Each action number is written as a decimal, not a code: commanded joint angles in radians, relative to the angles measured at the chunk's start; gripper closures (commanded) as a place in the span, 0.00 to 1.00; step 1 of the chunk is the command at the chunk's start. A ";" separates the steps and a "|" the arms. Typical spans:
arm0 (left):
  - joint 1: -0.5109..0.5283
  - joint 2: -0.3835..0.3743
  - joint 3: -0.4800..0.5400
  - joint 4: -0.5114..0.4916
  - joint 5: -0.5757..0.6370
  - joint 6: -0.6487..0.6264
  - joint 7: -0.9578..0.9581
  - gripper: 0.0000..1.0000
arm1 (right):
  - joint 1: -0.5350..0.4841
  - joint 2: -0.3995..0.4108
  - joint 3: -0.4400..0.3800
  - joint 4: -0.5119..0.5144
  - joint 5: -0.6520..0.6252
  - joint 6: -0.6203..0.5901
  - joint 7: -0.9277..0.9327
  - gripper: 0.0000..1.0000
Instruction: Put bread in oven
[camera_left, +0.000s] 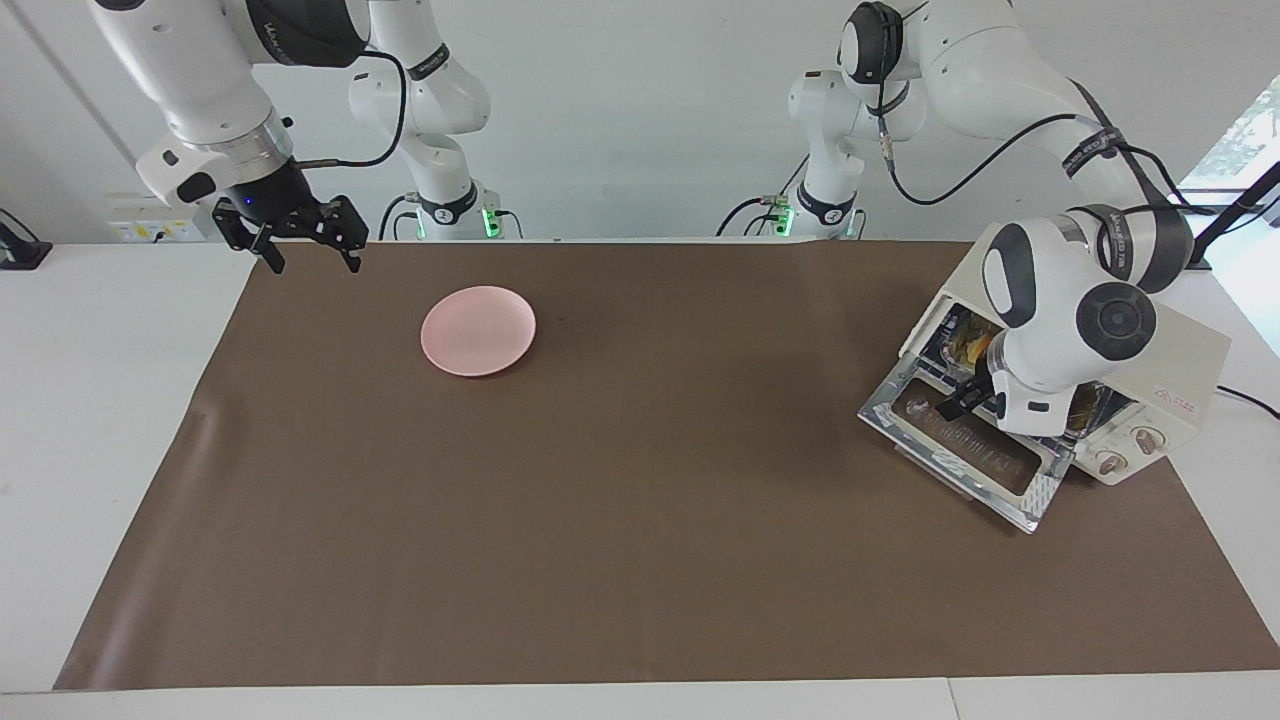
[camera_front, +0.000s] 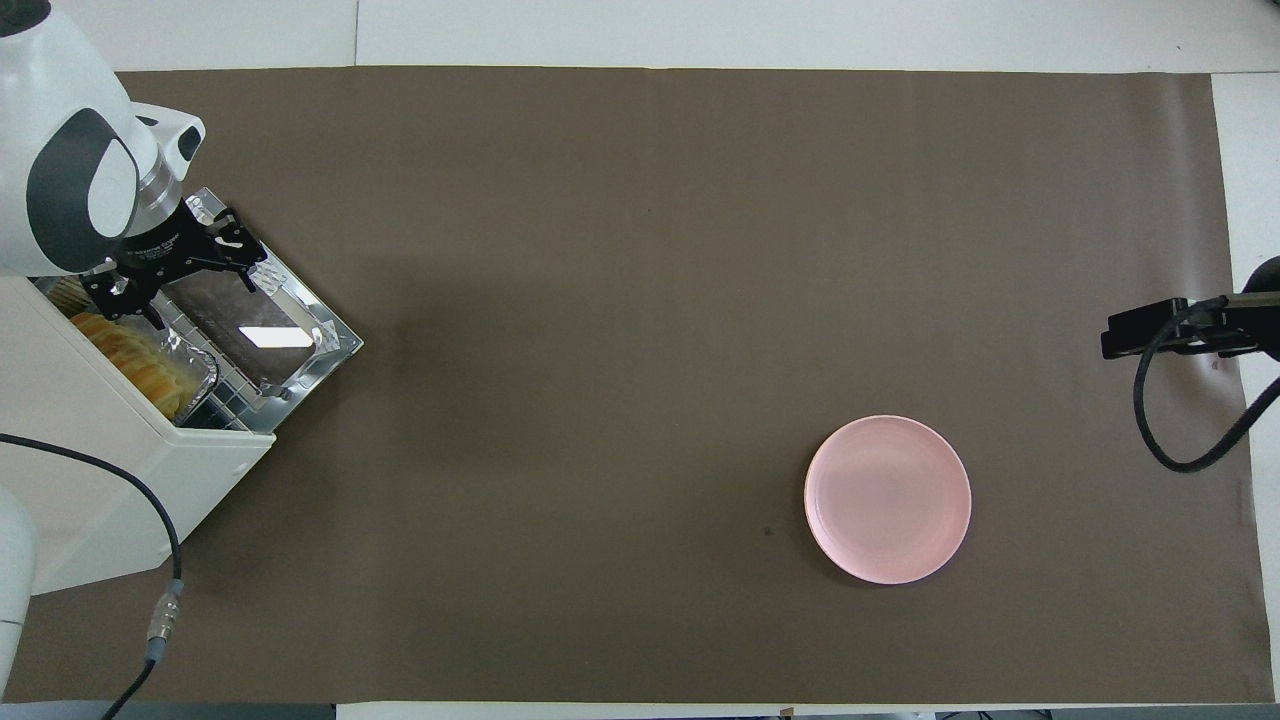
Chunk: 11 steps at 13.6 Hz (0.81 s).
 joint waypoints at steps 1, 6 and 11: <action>-0.023 -0.103 0.004 -0.023 0.017 -0.045 0.086 0.00 | -0.004 -0.015 0.003 -0.013 -0.011 -0.008 -0.013 0.00; -0.014 -0.284 0.004 -0.046 0.015 -0.187 0.321 0.00 | -0.004 -0.015 0.002 -0.013 -0.011 -0.008 -0.013 0.00; 0.041 -0.468 -0.047 -0.150 0.015 -0.269 0.410 0.00 | -0.004 -0.015 0.003 -0.013 -0.011 -0.008 -0.013 0.00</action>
